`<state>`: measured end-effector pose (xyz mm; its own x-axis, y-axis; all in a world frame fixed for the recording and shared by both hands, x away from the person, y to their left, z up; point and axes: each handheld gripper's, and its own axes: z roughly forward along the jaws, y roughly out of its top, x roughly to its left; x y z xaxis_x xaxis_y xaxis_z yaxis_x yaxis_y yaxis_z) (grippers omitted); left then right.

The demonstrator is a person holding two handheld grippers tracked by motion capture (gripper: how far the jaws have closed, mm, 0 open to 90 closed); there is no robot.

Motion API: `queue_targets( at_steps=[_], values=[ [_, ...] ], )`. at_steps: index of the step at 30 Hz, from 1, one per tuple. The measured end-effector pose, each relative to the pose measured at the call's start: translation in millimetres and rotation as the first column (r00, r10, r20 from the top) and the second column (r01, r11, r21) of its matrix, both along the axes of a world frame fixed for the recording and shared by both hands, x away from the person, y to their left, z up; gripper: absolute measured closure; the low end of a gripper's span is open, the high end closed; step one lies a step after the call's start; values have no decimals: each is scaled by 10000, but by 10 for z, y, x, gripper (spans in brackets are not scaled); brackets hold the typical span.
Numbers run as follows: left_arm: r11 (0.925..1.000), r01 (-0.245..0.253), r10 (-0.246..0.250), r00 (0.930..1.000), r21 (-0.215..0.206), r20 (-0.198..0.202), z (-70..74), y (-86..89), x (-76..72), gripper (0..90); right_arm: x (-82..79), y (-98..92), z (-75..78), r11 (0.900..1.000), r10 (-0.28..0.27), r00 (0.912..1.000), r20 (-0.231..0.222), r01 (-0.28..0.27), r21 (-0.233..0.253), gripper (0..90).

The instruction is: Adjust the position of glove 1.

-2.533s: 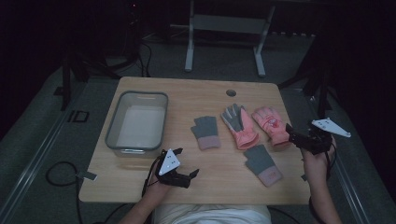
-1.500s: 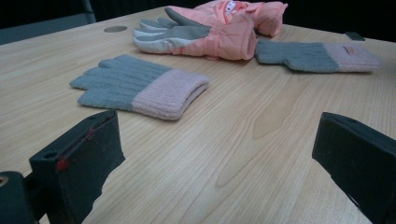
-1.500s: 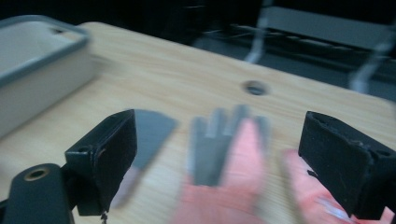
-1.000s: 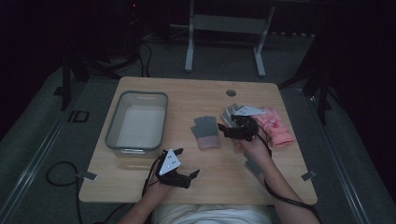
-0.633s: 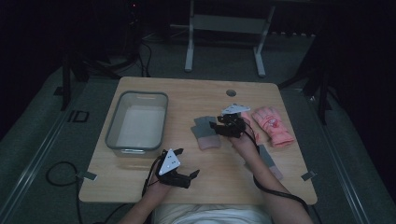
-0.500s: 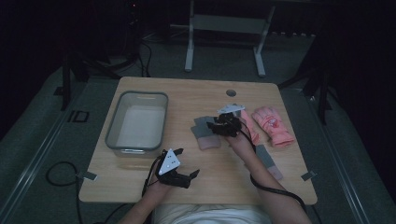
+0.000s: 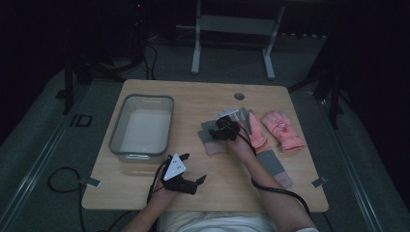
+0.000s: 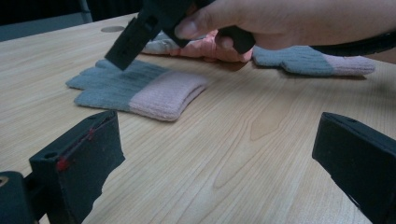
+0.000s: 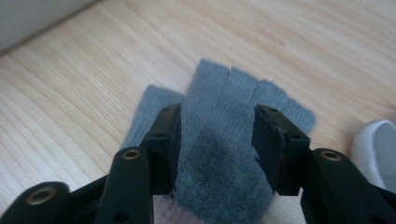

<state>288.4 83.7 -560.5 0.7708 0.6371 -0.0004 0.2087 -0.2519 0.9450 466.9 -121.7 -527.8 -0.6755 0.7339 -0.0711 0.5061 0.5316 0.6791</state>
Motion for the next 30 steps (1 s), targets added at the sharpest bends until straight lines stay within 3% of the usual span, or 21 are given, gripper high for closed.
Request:
queue_targets(
  at_steps=[6, 10, 15, 18, 20, 24, 26, 30],
  values=[
    [10000, -15, 15, 10000, -10, -18, 0, 1, 0, 12, 49, 15, -143, 9995, -115, 9993, -360, 105, -285, 515],
    [10000, -39, 39, 10000, -17, -25, 0, 1, 0, 12, 32, 28, -165, 9998, 5, 9994, -353, -12, -220, 606],
    [10000, -24, 23, 10000, -48, -76, 0, 6, 8, 12, -47, 91, -191, 9992, 16, 9999, 172, -10, -392, 786],
    [10000, -37, 36, 9999, -77, -102, 0, 9, 10, 12, -59, 110, -175, 9993, -182, 9998, 80, 185, -330, 838],
    [10000, -38, 37, 10000, -63, -79, 0, 7, 7, 12, -59, 82, -117, 9993, -366, 9992, -178, 366, 2, 843],
    [10000, -51, 50, 10000, -65, -83, 0, 7, 8, 12, -141, 3, 73, 9956, -655, 9978, -126, 662, 668, 845],
    [9999, -68, 67, 9999, -92, -125, 0, 10, 13, 11, -291, -57, 298, 9909, -849, 9961, 256, 818, 1065, 846],
    [9999, -76, 75, 9999, -110, -139, 0, 10, 13, 11, -502, -122, 507, 9856, -1004, 9932, 594, 911, 1425, 847]
  ],
)
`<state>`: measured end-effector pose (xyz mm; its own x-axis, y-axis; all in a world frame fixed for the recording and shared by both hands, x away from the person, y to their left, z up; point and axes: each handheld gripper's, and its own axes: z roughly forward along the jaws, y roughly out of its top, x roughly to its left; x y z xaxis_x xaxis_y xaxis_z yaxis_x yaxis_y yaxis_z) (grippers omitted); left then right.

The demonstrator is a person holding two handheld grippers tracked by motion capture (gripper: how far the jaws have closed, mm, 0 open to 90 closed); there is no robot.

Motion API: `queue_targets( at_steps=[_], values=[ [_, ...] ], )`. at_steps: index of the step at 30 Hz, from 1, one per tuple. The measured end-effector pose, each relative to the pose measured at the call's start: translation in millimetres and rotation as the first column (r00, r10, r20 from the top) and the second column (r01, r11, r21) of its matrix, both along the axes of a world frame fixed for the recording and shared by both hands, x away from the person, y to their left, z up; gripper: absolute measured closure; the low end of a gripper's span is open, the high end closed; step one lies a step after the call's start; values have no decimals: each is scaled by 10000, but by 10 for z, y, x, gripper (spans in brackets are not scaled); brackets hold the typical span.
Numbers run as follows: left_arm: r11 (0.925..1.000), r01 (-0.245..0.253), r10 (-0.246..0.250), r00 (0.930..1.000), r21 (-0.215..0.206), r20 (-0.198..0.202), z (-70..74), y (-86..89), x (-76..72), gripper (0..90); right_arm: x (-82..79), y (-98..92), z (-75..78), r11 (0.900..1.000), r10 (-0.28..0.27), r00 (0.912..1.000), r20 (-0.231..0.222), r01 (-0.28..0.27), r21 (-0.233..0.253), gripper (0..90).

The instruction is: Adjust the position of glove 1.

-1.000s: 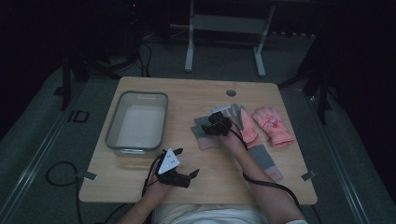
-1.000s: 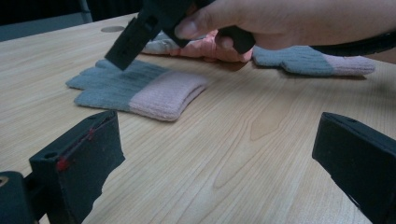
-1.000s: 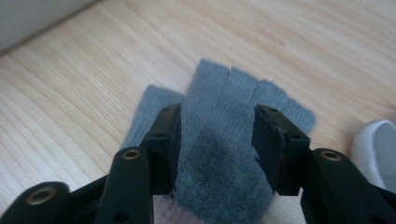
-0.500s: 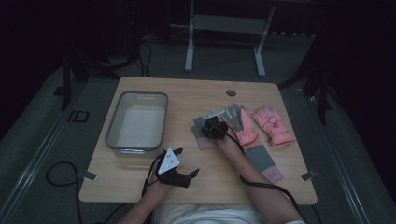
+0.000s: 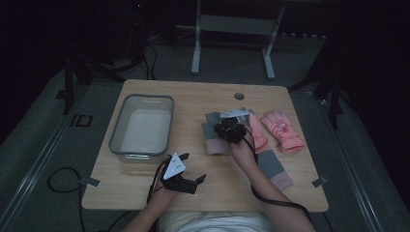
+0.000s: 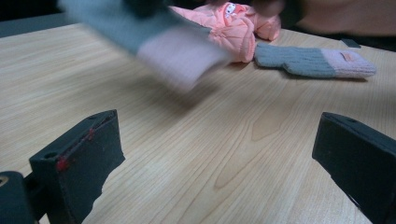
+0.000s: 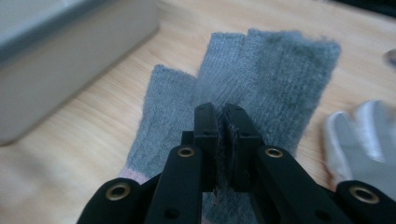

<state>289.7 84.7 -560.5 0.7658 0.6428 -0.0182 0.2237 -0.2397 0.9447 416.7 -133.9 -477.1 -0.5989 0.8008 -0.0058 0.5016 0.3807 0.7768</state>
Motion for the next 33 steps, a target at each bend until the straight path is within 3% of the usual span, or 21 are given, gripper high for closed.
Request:
queue_targets(
  at_steps=[1, 3, 6, 10, 15, 18, 23, 33],
  values=[
    [10000, -12, 12, 10000, 10, 5, 0, -1, -1, 11, -164, -64, 125, 9997, -120, 9997, 199, 116, 194, 847],
    [10000, -18, 18, 10000, 37, 26, 1, -1, -1, 11, -300, -145, 196, 9987, -404, 9984, 386, 391, 327, 849],
    [10000, -38, 38, 10000, 43, 32, 0, -4, -4, 12, -498, -270, 199, 9953, -733, 9972, 176, 720, 651, 849],
    [10000, -52, 51, 10000, 60, 48, 1, -4, -3, 12, -741, -388, 62, 9896, -905, 9953, -336, 937, 1096, 849],
    [9999, -53, 52, 10000, 102, 83, 1, -8, -7, 12, -930, -433, -206, 9884, -1033, 9898, -979, 1131, 1011, 849],
    [9999, -65, 64, 10000, 100, 75, 1, -7, -7, 12, -977, -396, -359, 9886, -1085, 9853, -1320, 1208, 893, 849],
    [9999, -73, 73, 9999, 88, 79, 0, -9, -8, 12, -999, -314, -488, 9907, -1107, 9837, -1419, 1206, 633, 848],
    [9999, -60, 59, 10000, 89, 66, 1, -6, -7, 12, -771, -208, -625, 9902, -1114, 9819, -1535, 1227, 664, 847]
  ],
)
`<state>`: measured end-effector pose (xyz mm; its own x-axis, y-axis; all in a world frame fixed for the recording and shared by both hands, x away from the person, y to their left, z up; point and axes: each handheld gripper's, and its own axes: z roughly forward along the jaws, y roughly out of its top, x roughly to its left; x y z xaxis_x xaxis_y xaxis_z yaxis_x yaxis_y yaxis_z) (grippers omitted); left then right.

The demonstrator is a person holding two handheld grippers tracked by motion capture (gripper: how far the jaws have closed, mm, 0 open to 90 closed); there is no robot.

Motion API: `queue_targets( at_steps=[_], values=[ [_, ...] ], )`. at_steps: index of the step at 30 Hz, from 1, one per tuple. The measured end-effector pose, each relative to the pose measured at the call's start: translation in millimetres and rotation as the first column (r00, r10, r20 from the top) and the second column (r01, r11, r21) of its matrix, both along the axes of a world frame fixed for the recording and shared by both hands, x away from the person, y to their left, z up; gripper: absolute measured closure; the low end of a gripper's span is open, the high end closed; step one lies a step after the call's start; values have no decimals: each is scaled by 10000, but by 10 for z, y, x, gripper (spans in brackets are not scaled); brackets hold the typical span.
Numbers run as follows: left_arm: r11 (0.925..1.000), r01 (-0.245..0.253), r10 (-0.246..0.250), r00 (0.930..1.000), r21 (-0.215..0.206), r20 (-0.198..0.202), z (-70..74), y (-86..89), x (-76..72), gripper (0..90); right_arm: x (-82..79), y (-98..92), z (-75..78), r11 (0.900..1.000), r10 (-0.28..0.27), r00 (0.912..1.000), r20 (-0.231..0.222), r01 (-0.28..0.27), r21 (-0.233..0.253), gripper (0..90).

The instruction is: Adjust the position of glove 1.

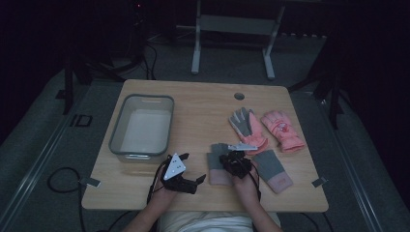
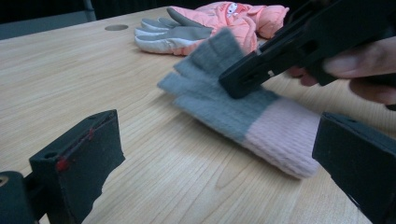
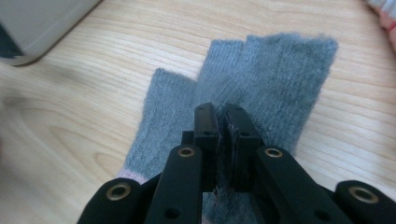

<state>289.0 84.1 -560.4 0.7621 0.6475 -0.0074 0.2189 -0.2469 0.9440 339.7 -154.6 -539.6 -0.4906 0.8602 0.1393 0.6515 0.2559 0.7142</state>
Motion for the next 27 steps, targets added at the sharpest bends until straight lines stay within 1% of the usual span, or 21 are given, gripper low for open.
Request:
queue_targets(
  at_steps=[3, 5, 7, 10, 12, 13, 15, 16, 17, 19, 22, 24, 25, 26, 27],
  values=[
    [10000, 11, -11, 10000, -5, 2, 0, 0, 0, 12, 58, 24, -91, 9999, 15, 9999, -118, -16, -116, 835],
    [10000, 5, -5, 10000, -1, -6, 0, 1, 1, 12, 66, 23, -115, 10000, 3, 9999, -101, -3, -12, 821],
    [10000, -1, 1, 10000, -7, -11, 0, 0, 1, 12, 55, 27, -118, 10000, -57, 10000, -38, 57, 1, 777],
    [10000, 4, -4, 10000, 2, -7, 0, 0, 1, 12, 43, 10, -126, 9996, -193, 9998, -23, 193, 181, 701],
    [10000, 0, 0, 10000, -9, -13, 0, 0, 1, 12, 35, 11, -106, 9998, -168, 9998, 70, 168, 114, 638],
    [10000, 4, -4, 10000, -14, -16, 0, 1, 3, 12, 34, 6, -88, 9998, -55, 10000, 80, 54, 169, 624],
    [10000, -1, 1, 10000, -25, -26, 0, 2, 4, 12, 43, -23, -41, 9982, 319, 9995, -35, -316, 506, 615],
    [10000, 4, -5, 10000, -33, -27, 0, 1, 4, 12, 48, -46, -10, 9962, 539, 9985, -28, -536, 682, 607],
    [10000, 12, -12, 10000, -24, -24, 0, 2, 4, 12, 44, -70, 27, 9948, 680, 9976, 89, -684, 748, 607],
    [10000, 15, -15, 10000, -21, -23, 0, 1, 4, 12, 39, -127, 111, 9952, 810, 9959, 401, -830, 517, 589],
    [10000, 13, -13, 10000, -23, -27, 0, 2, 4, 12, 49, -268, 259, 9931, 1064, 9905, 869, -1102, 409, 595],
    [10000, 6, -6, 10000, -23, -30, 0, 2, 5, 12, 76, -388, 352, 9907, 1228, 9876, 982, -1278, 465, 615],
    [10000, 0, 0, 10000, -32, -32, 0, 2, 5, 12, 82, -447, 396, 9902, 1308, 9849, 1131, -1355, 340, 619],
    [10000, 0, 0, 10000, -32, -32, 0, 2, 5, 12, 82, -447, 396, 9902, 1308, 9849, 1131, -1355, 340, 619],
    [10000, 0, 0, 10000, -32, -32, 0, 2, 5, 12, 81, -510, 435, 9899, 1384, 9811, 1349, -1411, 113, 619]
  ],
)
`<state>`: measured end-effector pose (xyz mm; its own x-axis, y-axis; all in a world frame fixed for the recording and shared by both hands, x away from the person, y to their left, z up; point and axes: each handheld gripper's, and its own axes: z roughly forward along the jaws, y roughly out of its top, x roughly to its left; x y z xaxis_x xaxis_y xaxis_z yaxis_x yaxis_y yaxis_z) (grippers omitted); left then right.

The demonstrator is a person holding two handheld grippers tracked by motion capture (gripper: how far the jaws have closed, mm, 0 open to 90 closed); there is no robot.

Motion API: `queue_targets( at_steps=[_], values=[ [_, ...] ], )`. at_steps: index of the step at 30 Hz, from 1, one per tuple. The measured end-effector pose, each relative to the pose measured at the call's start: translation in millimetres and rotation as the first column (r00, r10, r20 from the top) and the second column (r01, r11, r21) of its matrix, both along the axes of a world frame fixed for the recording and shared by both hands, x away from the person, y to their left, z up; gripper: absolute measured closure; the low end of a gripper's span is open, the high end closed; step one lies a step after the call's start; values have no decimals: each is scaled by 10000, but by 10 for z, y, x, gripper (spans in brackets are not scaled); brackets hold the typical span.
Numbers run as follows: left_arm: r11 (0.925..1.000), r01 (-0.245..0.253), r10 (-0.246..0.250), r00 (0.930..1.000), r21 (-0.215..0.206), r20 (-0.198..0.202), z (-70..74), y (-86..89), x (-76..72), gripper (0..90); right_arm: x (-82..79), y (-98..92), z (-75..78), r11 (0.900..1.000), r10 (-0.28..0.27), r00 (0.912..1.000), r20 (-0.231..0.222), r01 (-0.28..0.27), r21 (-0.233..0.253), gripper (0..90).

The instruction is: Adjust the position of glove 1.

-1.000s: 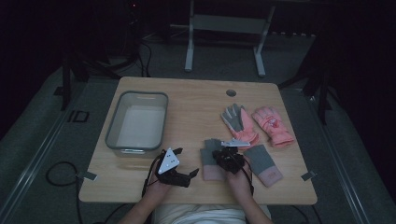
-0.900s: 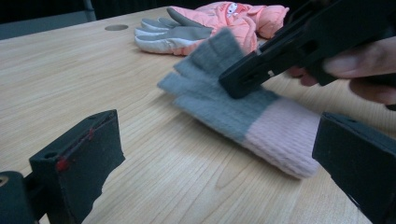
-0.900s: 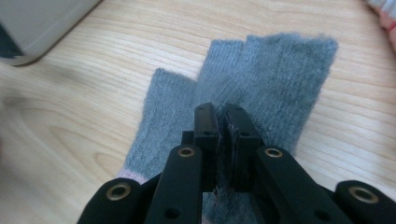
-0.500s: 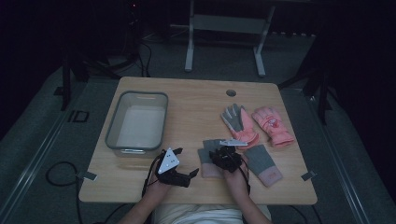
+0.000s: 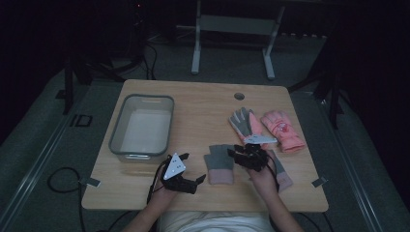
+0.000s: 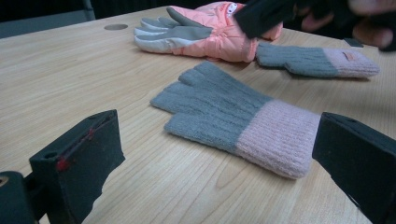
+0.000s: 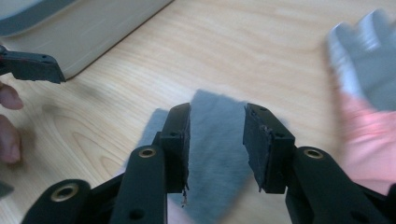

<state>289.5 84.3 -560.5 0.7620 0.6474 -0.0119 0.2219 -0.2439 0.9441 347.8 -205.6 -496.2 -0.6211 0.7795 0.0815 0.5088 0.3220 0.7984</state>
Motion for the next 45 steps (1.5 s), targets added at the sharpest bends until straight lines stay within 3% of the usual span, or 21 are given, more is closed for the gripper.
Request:
queue_targets(
  at_steps=[1, 5, 11, 14, 15, 17, 19, 22, 24, 28, 30, 31, 36, 38, 42, 43, 45],
  values=[
    [10000, -12, 12, 10000, -16, 4, 0, -2, -2, 12, -8, -161, 58, 9991, 209, 9993, 311, -197, -374, 632],
    [10000, -6, 6, 10000, 3, 18, 0, -2, -3, 12, -28, -507, 70, 9957, 370, 9979, 534, -323, -873, 634],
    [10000, -25, 25, 10000, 23, 29, 0, -4, -3, 12, -23, -992, -26, 9899, 133, 9999, 106, -116, -1415, 632],
    [10000, -29, 29, 10000, 20, 29, 0, -5, -4, 12, -20, -1089, -82, 9848, 180, 9998, -80, -191, -1725, 627],
    [10000, -30, 30, 10000, 34, 43, 0, -6, -5, 12, -29, -1141, -153, 9769, 407, 9987, -311, -464, -2088, 613],
    [10000, -29, 29, 10000, 34, 47, 0, -7, -6, 12, -38, -1153, -193, 9720, 509, 9979, -402, -587, -2275, 604],
    [10000, -31, 31, 10000, 38, 51, 0, -7, -6, 12, -50, -1178, -299, 9585, 644, 9958, -657, -801, -2736, 596],
    [10000, -37, 37, 10000, 43, 56, -1, -8, -6, 12, -26, -1199, -396, 9554, 436, 9943, -977, -701, -2868, 591],
    [10000, -41, 40, 10000, 52, 78, -1, -9, -8, 12, -22, -1227, -423, 9674, 295, 9934, -1104, -562, -2471, 606],
    [10000, -47, 46, 10000, 36, 42, -1, -8, -6, 12, -27, -1259, -446, 9762, 201, 9927, -1191, -452, -2121, 701],
    [10000, -43, 43, 10000, 42, 41, -1, -7, -5, 12, -29, -1257, -446, 9763, 163, 9927, -1193, -416, -2122, 723],
    [10000, -47, 47, 10000, 39, 44, -1, -9, -6, 12, -44, -1238, -439, 9751, -76, 9932, -1165, -185, -2209, 781],
    [10000, -50, 50, 10000, 39, 39, 0, -7, -5, 12, -120, -1169, -433, 9693, -985, 9909, -922, 746, -2341, 850],
    [10000, -57, 57, 10000, 27, 71, -1, -11, -8, 12, -151, -1150, -383, 9668, -1280, 9870, -975, 1023, -2340, 855],
    [10000, -41, 41, 10000, 70, 54, 0, -8, -5, 12, -252, -1129, -218, 9775, -1426, 9855, -923, 1255, -1698, 856],
    [10000, -43, 43, 10000, 63, 35, 1, -5, -4, 12, -369, -1071, -83, 9726, -1765, 9834, -420, 1676, -1612, 855],
    [10000, -45, 45, 10000, 54, 35, 0, -5, -4, 12, -466, -1018, 13, 9755, -1816, 9832, -201, 1775, -1296, 855]
  ],
)
